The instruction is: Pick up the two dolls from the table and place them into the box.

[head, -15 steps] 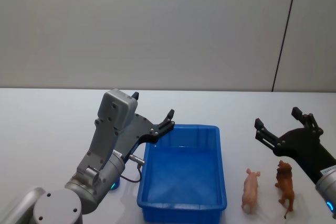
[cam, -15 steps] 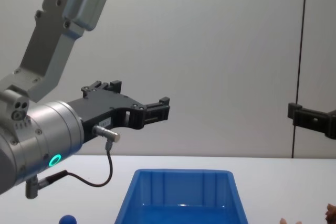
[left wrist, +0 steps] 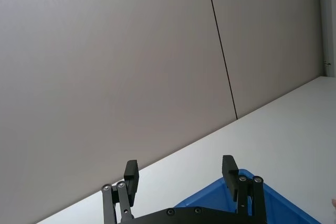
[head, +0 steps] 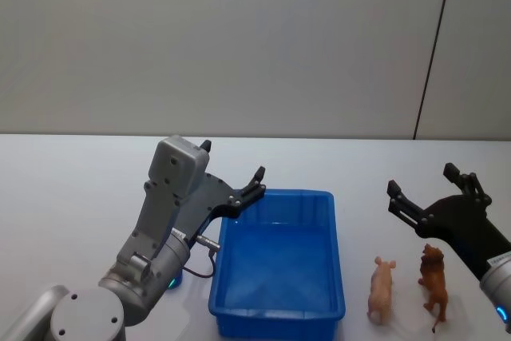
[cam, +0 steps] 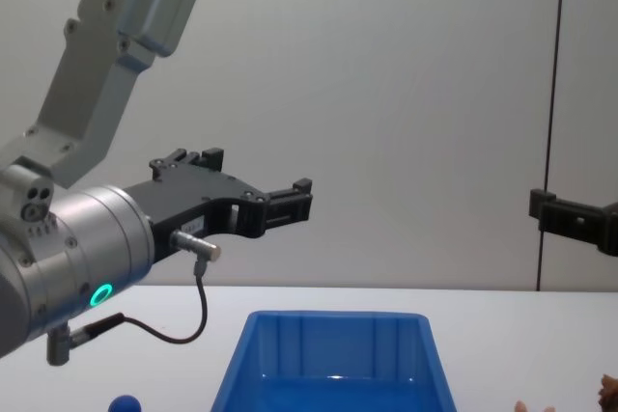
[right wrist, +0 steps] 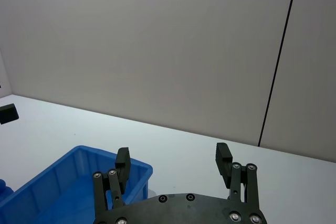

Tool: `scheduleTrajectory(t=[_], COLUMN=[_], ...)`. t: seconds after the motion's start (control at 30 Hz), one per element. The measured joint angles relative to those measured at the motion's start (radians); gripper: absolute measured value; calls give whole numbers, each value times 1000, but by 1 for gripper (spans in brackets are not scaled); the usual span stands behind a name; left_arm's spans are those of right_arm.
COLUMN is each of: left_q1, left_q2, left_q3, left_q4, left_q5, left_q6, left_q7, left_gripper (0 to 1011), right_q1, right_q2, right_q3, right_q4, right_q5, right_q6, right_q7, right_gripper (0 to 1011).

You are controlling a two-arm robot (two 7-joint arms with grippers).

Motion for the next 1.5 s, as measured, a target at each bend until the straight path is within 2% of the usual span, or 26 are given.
scheduleTrajectory(t=[1.13,1.5], left_q1=[0,0], left_q2=[0,0], left_q3=[0,0], left_q4=[0,0], left_q5=[0,0], left_q6=[0,0], left_q7=[0,0], left_gripper=[1002,1001], right_q1=[2,34], right_q2=[-3,-33], right_q3=[0,-5], right_q4=[2,41], right_q5=[-1,-27], right_q6=[1,52], right_q7=[-1,-45], right_gripper=[1001,1001])
